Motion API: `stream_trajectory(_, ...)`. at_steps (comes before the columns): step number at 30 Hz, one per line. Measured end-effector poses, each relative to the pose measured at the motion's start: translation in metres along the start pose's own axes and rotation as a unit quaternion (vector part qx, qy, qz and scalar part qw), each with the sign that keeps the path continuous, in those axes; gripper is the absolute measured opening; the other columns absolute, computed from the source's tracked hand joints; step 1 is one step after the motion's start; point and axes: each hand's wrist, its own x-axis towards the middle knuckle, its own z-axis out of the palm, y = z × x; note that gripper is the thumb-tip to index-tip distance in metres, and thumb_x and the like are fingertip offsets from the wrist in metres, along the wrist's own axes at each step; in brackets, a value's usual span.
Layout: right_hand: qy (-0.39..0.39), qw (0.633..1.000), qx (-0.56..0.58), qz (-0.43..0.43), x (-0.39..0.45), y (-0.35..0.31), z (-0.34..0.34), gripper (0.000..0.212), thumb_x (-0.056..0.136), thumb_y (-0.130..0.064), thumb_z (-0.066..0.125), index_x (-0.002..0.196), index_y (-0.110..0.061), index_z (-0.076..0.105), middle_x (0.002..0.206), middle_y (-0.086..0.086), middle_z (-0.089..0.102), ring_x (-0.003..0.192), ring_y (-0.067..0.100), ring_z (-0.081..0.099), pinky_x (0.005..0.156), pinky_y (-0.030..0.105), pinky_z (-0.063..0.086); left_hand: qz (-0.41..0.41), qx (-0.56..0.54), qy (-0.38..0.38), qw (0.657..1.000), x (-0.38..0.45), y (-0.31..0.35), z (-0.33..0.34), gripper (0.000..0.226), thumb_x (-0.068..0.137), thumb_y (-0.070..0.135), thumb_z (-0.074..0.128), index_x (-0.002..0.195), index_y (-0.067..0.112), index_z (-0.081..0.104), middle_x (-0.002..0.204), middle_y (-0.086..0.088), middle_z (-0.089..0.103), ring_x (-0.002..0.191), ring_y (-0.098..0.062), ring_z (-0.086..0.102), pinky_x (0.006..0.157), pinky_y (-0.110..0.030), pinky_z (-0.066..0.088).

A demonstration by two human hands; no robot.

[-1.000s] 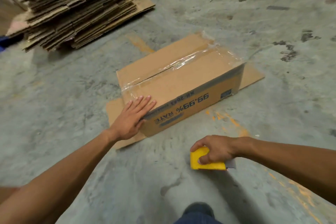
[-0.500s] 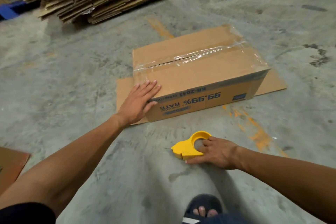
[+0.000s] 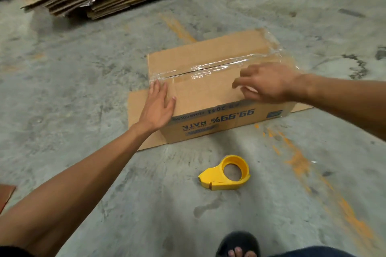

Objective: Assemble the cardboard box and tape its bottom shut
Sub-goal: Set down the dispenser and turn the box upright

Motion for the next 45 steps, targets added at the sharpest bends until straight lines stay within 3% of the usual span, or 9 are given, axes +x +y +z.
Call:
stream_trajectory(4, -0.148, 0.981, -0.008, 0.128, 0.021, 0.042, -0.014, 0.047, 0.098, -0.041, 0.041, 0.143, -0.029, 0.042, 0.136, 0.012, 0.05, 0.124, 0.032, 0.047, 0.101, 0.047, 0.043, -0.075, 0.018, -0.017, 0.997, 0.034, 0.0, -0.006, 0.071, 0.098, 0.048, 0.033, 0.153, 0.006, 0.017, 0.162, -0.019, 0.008, 0.15, -0.034, 0.002, 0.122, -0.049, 0.008)
stream_trajectory(8, -0.197, 0.963, 0.044, 0.179, 0.028, 0.067, 0.007, 0.052, 0.098, -0.045, 0.039, 0.149, -0.034, 0.034, 0.15, 0.009, 0.04, 0.135, 0.031, 0.039, 0.109, 0.05, 0.036, -0.152, 0.019, -0.009, 0.988, 0.055, 0.014, -0.006, 0.073, 0.099, 0.046, 0.033, 0.155, 0.005, 0.01, 0.162, -0.022, 0.003, 0.149, -0.039, 0.005, 0.12, -0.049, 0.014)
stream_trajectory(14, -0.149, 0.957, 0.113, 0.221, 0.039, 0.097, 0.065, 0.063, 0.098, -0.059, 0.023, 0.154, -0.033, 0.016, 0.165, 0.002, 0.015, 0.149, 0.027, 0.015, 0.119, 0.053, 0.017, -0.171, 0.063, 0.034, 0.983, 0.075, 0.012, 0.002, 0.072, 0.092, 0.057, 0.024, 0.146, 0.01, 0.023, 0.153, -0.025, 0.021, 0.133, -0.05, 0.032, 0.107, -0.057, 0.034)
stream_trajectory(21, -0.076, 0.897, 0.208, 0.382, 0.044, 0.151, 0.091, 0.067, 0.094, -0.065, 0.027, 0.152, -0.031, 0.02, 0.164, 0.005, 0.008, 0.147, 0.035, 0.013, 0.114, 0.057, 0.021, -0.232, 0.019, 0.058, 0.971, 0.089, 0.0, 0.003, 0.082, 0.086, 0.074, 0.024, 0.149, 0.022, 0.018, 0.151, -0.023, 0.03, 0.129, -0.046, 0.043, 0.104, -0.055, 0.037)
stream_trajectory(27, -0.045, 0.848, 0.288, 0.442, 0.056, 0.159, 0.088, 0.068, 0.085, -0.066, 0.038, 0.14, -0.025, 0.034, 0.14, 0.024, 0.037, 0.117, 0.049, 0.05, 0.102, 0.053, 0.041, -0.262, 0.005, 0.074, 0.962, 0.076, 0.004, 0.002, 0.085, 0.088, 0.077, 0.027, 0.154, 0.028, 0.009, 0.141, -0.023, 0.05, 0.123, -0.044, 0.051, 0.097, -0.049, 0.041)
stream_trajectory(31, -0.008, 0.853, 0.32, 0.412, 0.072, 0.137, 0.079, 0.059, 0.08, -0.062, 0.047, 0.12, -0.018, 0.047, 0.124, 0.024, 0.046, 0.106, 0.045, 0.054, 0.093, 0.048, 0.047, -0.297, -0.009, 0.098, 0.95, 0.049, -0.009, -0.014, 0.086, 0.085, 0.079, 0.031, 0.15, 0.024, 0.018, 0.137, -0.024, 0.052, 0.121, -0.044, 0.052, 0.096, -0.048, 0.041)
stream_trajectory(36, 0.005, 0.857, 0.338, 0.39, 0.116, 0.09, 0.052, 0.065, 0.079, -0.056, 0.052, 0.131, -0.018, 0.043, 0.131, 0.021, 0.042, 0.115, 0.048, 0.047, 0.098, 0.052, 0.043, -0.354, -0.036, 0.147, 0.923, 0.011, -0.038, -0.057, 0.081, 0.079, 0.081, 0.037, 0.134, 0.021, 0.034, 0.131, -0.021, 0.056, 0.117, -0.044, 0.054, 0.093, -0.047, 0.041)
stream_trajectory(41, 0.143, 0.863, 0.368, 0.315, 0.155, 0.064, 0.002, 0.058, 0.076, -0.05, 0.057, 0.124, -0.02, 0.043, 0.127, 0.017, 0.043, 0.115, 0.042, 0.046, 0.094, 0.046, 0.043, -0.324, -0.07, 0.283, 0.9, -0.01, -0.039, -0.121, 0.068, 0.077, 0.078, 0.044, 0.116, 0.023, 0.032, 0.113, -0.023, 0.058, 0.104, -0.044, 0.056, 0.089, -0.05, 0.046)
stream_trajectory(45, 0.255, 0.822, 0.456, 0.228, 0.169, 0.06, -0.027, 0.08, 0.082, -0.041, 0.067, 0.148, -0.03, 0.023, 0.135, 0.009, 0.033, 0.124, 0.03, 0.04, 0.098, 0.039, 0.038, -0.266, -0.092, 0.418, 0.864, -0.017, -0.036, -0.154, 0.076, 0.082, 0.069, 0.054, 0.14, 0.031, 0.023, 0.128, -0.017, 0.05, 0.114, -0.037, 0.051, 0.101, -0.055, 0.041)
